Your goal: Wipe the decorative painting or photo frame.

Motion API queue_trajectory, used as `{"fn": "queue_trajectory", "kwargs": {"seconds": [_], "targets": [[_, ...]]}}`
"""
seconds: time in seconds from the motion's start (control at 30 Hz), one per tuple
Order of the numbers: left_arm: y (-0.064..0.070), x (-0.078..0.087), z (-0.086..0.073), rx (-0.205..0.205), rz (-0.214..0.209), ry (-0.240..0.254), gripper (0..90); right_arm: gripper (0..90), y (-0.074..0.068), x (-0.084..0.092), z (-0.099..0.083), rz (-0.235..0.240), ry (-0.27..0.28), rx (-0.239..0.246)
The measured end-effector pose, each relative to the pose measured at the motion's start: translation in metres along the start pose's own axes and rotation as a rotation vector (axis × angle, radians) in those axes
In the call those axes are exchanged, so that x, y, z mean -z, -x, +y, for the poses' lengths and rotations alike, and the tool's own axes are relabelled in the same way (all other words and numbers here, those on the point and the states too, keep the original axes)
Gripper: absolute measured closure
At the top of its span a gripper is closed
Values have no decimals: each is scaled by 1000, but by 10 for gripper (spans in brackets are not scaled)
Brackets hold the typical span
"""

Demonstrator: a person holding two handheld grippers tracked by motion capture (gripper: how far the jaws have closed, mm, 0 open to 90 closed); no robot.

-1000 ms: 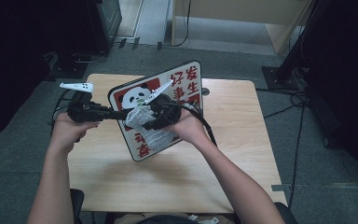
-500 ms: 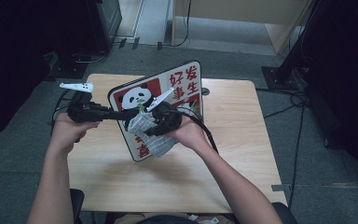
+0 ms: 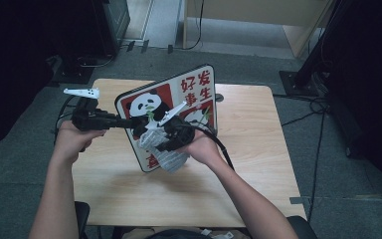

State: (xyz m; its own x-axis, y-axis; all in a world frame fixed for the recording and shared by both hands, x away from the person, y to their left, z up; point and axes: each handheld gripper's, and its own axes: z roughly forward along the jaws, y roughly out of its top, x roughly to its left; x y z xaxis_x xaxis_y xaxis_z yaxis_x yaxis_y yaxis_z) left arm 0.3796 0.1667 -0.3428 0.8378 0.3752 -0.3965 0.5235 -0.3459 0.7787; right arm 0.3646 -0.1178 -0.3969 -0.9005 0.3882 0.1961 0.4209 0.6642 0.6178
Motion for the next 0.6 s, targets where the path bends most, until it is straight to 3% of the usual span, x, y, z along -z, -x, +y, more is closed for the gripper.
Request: {"fn": "queue_trajectory", "kwargs": {"seconds": [0.6], "targets": [[0, 0, 0, 5, -5, 1, 757, 682, 2, -21, -24, 30, -22, -22]]}}
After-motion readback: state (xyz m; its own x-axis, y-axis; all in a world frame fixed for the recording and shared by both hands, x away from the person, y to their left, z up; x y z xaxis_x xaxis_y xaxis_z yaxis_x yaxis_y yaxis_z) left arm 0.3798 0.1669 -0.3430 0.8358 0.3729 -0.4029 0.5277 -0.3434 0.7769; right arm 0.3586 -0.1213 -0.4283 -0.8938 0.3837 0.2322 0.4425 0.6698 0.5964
